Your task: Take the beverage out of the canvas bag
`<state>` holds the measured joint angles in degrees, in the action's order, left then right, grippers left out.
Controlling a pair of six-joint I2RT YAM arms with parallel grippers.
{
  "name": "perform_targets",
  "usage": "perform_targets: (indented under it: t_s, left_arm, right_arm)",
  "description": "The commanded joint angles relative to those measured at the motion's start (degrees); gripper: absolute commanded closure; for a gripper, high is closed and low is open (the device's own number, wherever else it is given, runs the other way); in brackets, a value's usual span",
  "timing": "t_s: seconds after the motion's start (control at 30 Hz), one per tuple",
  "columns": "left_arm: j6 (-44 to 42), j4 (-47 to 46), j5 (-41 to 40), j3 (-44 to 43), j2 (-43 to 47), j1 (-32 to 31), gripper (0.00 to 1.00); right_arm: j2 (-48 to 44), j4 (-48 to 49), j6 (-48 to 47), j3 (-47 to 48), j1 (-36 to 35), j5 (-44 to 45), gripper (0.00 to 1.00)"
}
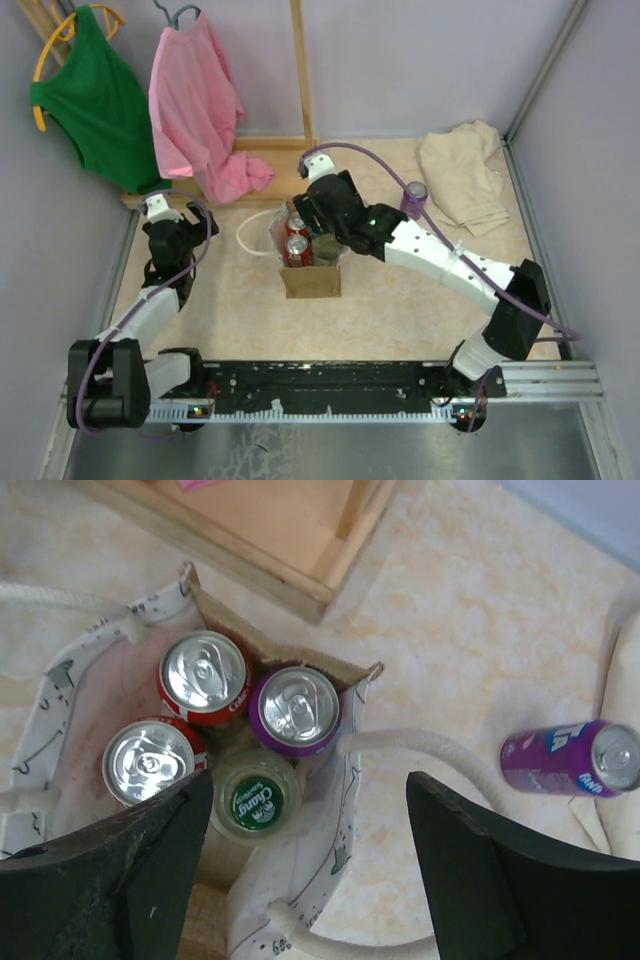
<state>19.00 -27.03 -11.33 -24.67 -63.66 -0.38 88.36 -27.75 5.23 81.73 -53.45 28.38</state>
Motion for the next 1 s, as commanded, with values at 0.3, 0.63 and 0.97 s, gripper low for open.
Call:
perform_targets:
  t_s: [0.3,0.63,0.97]
  left_arm:
    - [-0.26,-1.37,0.52,-0.56,0.07,-0.14,0.0]
    - [-0.11,-1.44,0.77,-0.6,-0.02,-0.14,0.0]
    - [-0.04,-1.53,1.01,-0.66,-0.59,-0.08,0.0]
  right_arm:
    - [1.61,4.66,4.61,-3.27,-0.05,-6.75,0.23]
    - [4.37,2.52,5.85,-5.41,-0.01,-8.25,0.22]
    - [5.82,0.73,6.48,-5.9,-0.01,-5.81,0.23]
